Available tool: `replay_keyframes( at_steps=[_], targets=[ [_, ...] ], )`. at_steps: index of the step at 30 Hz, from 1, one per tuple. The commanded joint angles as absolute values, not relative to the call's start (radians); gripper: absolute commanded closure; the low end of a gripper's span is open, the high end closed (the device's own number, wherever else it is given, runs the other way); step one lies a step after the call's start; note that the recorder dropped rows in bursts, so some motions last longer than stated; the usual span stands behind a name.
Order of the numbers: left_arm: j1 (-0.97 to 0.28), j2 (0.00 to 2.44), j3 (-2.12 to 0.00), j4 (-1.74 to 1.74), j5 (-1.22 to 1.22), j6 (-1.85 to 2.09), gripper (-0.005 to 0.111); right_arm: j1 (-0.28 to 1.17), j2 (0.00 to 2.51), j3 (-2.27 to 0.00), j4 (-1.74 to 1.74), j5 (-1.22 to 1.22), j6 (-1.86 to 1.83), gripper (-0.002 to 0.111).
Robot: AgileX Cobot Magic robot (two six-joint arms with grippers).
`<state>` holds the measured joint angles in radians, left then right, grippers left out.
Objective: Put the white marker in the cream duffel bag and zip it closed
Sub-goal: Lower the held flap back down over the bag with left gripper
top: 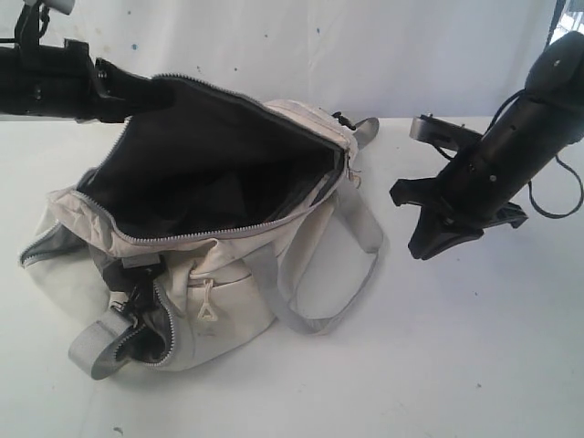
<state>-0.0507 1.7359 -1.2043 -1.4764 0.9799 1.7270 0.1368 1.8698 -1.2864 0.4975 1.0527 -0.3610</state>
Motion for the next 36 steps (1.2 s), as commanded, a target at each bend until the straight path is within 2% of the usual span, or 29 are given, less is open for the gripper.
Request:
replay_keyframes(
  at_steps=[1,4,13,21,24,27,36],
  targets=[
    [-0.048,1.734,-1.213,-1.408,1.101,1.823,0.104,0.126,1.86,-1.278,0.465,1.041,-0.35,0.104],
    [-0.052,1.734,-1.213,-1.363,1.118,1.835,0.095,0.126,1.86,-1.278,0.467,1.041,-0.35,0.104],
    [-0.055,1.734,-1.213,-1.315,1.118,1.814,0.055,0.126,1.86,-1.278,0.467,1.038,-0.35,0.104],
    [-0.055,1.734,-1.213,-1.252,1.146,1.585,0.021,0.126,1.86,-1.278,0.467,1.038,-0.34,0.104],
    [-0.055,1.732,-1.216,-1.245,1.132,1.423,0.016,0.126,1.86,-1.278,0.467,1.038,-0.338,0.104],
    [-0.055,1.732,-1.246,-1.161,1.089,1.245,0.016,0.126,1.86,-1.278,0.467,1.038,-0.338,0.104],
    [-0.055,1.685,-1.333,-0.569,0.904,0.562,0.016,0.126,1.86,-1.278,0.467,1.0,-0.338,0.104]
  ],
)
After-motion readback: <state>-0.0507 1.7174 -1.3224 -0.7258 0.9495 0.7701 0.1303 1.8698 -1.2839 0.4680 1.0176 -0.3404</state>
